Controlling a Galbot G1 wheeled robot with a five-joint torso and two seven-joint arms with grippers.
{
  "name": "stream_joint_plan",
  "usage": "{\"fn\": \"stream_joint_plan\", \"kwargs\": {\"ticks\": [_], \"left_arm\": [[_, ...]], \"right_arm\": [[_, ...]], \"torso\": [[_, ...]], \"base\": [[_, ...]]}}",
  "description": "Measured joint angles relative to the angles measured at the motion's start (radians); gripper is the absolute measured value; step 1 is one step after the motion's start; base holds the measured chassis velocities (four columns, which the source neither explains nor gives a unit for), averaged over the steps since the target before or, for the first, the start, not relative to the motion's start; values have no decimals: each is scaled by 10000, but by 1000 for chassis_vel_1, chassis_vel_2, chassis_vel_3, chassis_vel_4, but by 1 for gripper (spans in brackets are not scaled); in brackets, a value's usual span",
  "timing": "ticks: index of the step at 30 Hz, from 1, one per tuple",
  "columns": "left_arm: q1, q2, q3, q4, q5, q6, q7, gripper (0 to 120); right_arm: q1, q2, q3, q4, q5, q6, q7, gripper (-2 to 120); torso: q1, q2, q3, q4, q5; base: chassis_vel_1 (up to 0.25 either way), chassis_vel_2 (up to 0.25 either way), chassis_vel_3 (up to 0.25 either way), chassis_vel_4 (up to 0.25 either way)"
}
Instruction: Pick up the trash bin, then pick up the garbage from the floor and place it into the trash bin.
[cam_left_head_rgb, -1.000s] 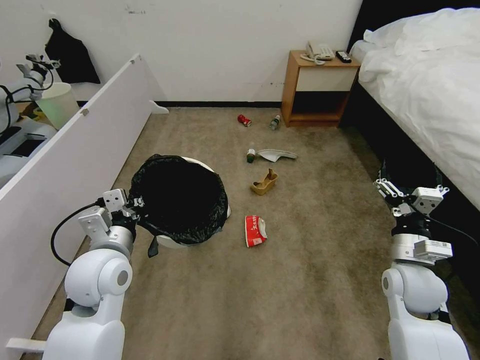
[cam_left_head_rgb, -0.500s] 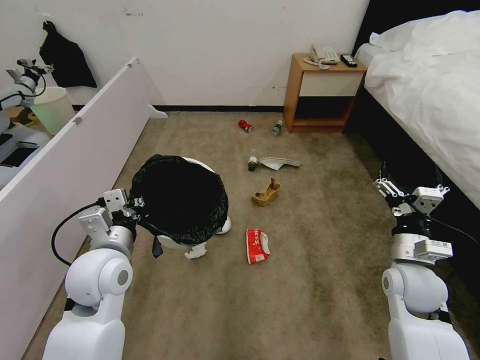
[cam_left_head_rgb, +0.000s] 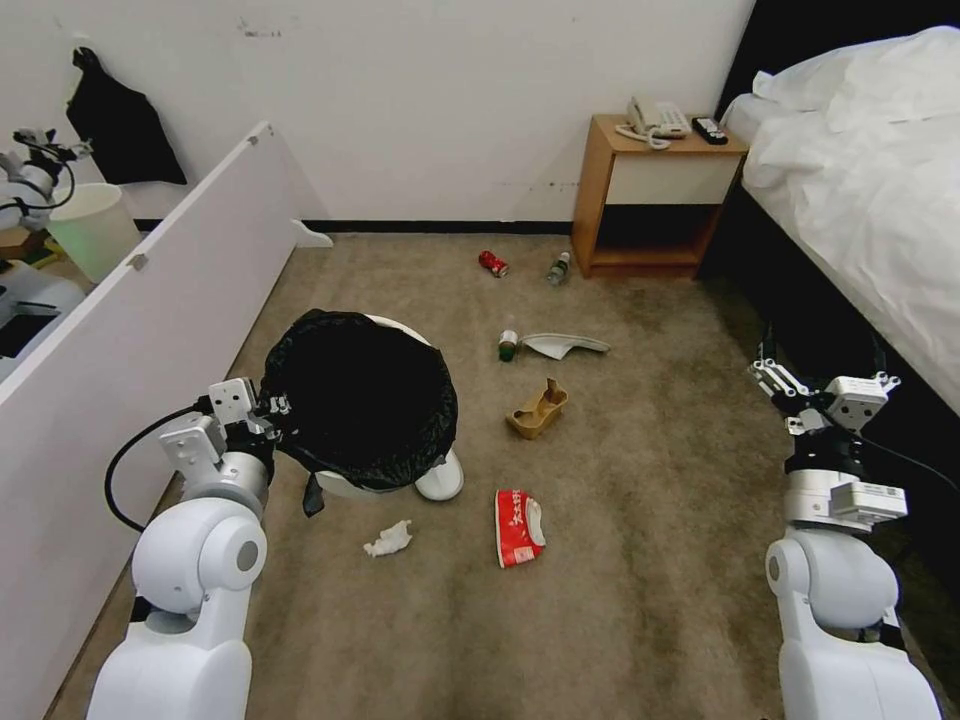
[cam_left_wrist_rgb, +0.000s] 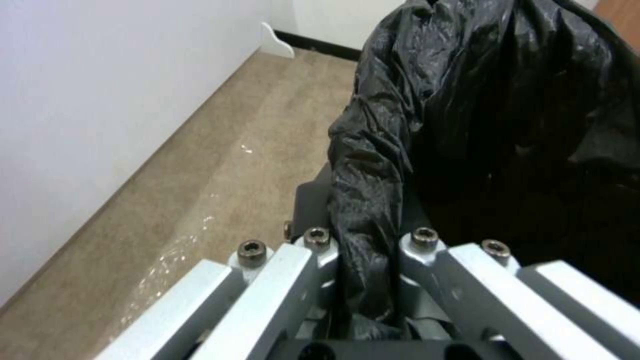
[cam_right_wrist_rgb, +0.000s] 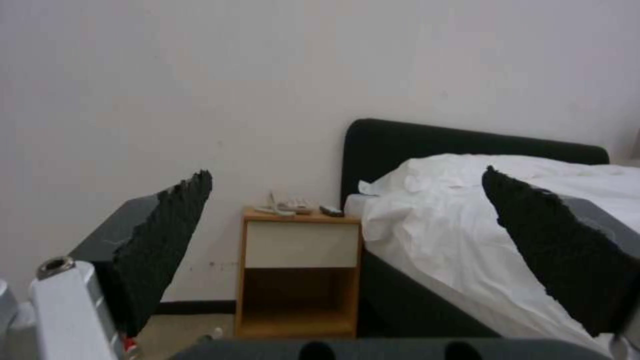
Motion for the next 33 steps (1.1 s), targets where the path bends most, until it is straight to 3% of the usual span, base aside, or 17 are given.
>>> {"fn": "stream_joint_plan", "kwargs": {"ticks": [33], "left_arm": [[82, -34, -38, -138, 17, -18, -14, 4]], "right_arm": [[-33, 23, -9, 50, -51, 213, -16, 100]], "torso": [[0, 0, 1, 2, 2]], "base": [[-108, 114, 111, -116]]}}
